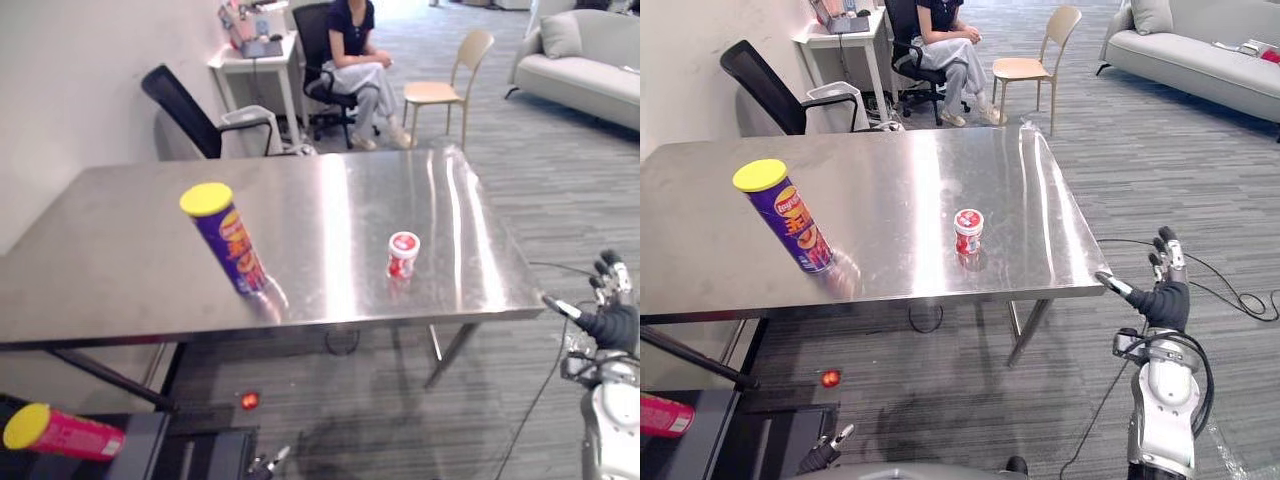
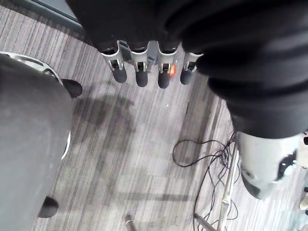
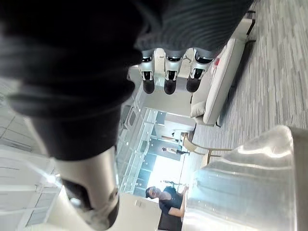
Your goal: Put the gum and the chips on the shelf.
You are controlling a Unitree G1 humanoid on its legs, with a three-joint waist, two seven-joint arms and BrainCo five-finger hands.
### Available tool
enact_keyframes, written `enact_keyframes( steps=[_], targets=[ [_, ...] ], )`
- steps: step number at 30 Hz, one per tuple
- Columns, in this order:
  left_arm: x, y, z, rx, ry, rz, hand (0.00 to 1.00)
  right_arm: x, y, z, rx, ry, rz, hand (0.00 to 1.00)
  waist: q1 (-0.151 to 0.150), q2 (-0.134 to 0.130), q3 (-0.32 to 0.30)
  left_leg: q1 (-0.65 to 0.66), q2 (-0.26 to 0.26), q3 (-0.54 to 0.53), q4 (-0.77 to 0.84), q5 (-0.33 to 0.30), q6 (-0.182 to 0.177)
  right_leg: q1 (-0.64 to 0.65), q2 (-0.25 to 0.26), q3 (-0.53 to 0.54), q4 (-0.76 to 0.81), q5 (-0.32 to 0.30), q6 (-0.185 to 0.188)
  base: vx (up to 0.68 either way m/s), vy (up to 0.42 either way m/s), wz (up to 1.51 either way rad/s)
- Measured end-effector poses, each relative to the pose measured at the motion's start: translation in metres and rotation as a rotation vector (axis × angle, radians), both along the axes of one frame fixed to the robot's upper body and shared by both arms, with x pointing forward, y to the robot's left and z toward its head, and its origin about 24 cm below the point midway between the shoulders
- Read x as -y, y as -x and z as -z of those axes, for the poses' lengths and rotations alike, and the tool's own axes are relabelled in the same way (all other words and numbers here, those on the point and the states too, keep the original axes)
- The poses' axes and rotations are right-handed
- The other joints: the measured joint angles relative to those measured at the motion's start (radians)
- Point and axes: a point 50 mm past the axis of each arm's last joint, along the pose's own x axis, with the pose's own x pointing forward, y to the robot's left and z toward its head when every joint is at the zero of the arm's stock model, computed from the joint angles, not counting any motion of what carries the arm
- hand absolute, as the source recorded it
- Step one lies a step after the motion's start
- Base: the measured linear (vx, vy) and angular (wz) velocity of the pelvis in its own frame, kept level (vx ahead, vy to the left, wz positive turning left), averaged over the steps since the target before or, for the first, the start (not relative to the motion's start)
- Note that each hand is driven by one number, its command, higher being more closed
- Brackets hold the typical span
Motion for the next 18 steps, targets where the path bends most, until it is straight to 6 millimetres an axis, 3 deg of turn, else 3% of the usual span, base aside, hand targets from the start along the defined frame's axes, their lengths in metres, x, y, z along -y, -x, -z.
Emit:
enact_keyframes(
  steps=[8, 18],
  targets=[
    [0.0, -0.001, 0.0, -0.002, -0.003, 0.022, 0.0, -0.015, -0.007, 0.006, -0.018, -0.003, -0.078, 0.0, 0.003, 0.001, 0.0, -0.021, -0.006, -0.063, -0.007, 0.025, 0.006, 0.019, -0.004, -0.056, -0.001, 0.0, 0.0, -0.01, -0.001, 0.22],
    [-0.002, -0.002, -0.001, 0.0, -0.011, 0.023, 0.0, -0.041, -0.034, 0.018, -0.057, -0.04, -0.186, 0.0, 0.009, -0.009, 0.008, -0.04, -0.017, -0.131, -0.039, 0.06, 0.011, 0.032, -0.009, -0.119, -0.006, 0.0, 0.0, -0.01, -0.001, 0.19]
  ],
)
